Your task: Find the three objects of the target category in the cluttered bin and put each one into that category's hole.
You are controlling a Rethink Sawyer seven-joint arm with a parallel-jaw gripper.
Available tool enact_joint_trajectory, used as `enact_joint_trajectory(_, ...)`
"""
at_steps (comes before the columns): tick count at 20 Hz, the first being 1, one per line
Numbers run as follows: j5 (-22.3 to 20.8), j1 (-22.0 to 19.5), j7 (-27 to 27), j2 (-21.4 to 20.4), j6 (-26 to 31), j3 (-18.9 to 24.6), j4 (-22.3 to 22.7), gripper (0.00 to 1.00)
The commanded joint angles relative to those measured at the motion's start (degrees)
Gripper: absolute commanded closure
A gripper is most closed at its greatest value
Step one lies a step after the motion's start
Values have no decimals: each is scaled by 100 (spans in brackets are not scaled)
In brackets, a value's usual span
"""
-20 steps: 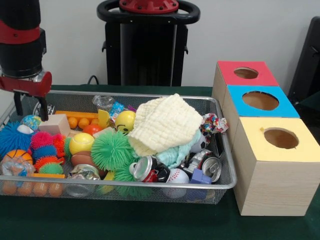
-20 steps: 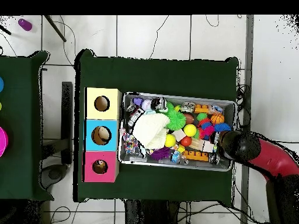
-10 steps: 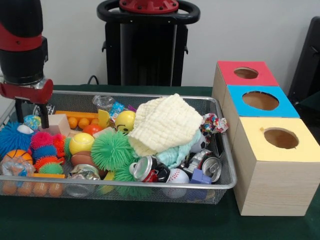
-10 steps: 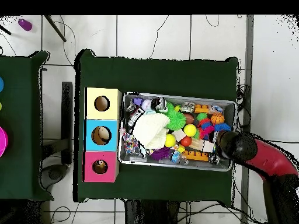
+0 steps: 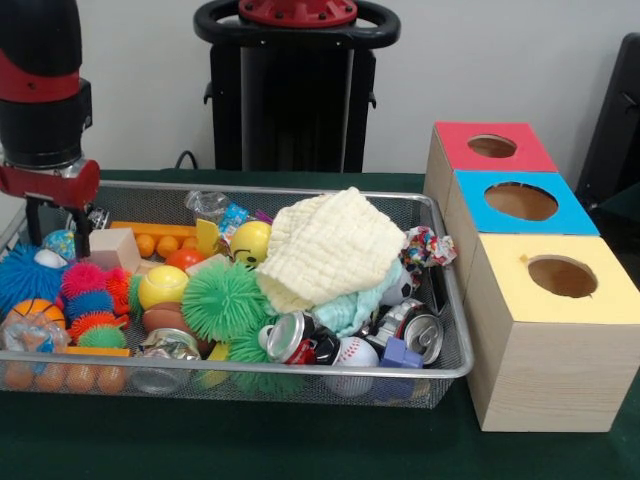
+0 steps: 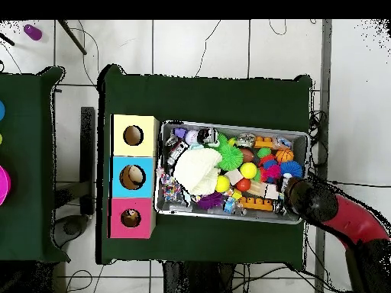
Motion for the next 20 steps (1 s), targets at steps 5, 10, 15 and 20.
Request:
enact_joint_trajectory(5, -42, -191, 915, -115, -694, -126, 940, 0)
enact_joint_trajectory(10, 11, -176, 837, 95, -761, -97, 758, 0)
enact_joint_trajectory(15, 77, -276, 470, 363, -348, 95, 279, 0)
enact_joint_trajectory(20, 155, -280, 219, 479, 99, 212, -132, 0)
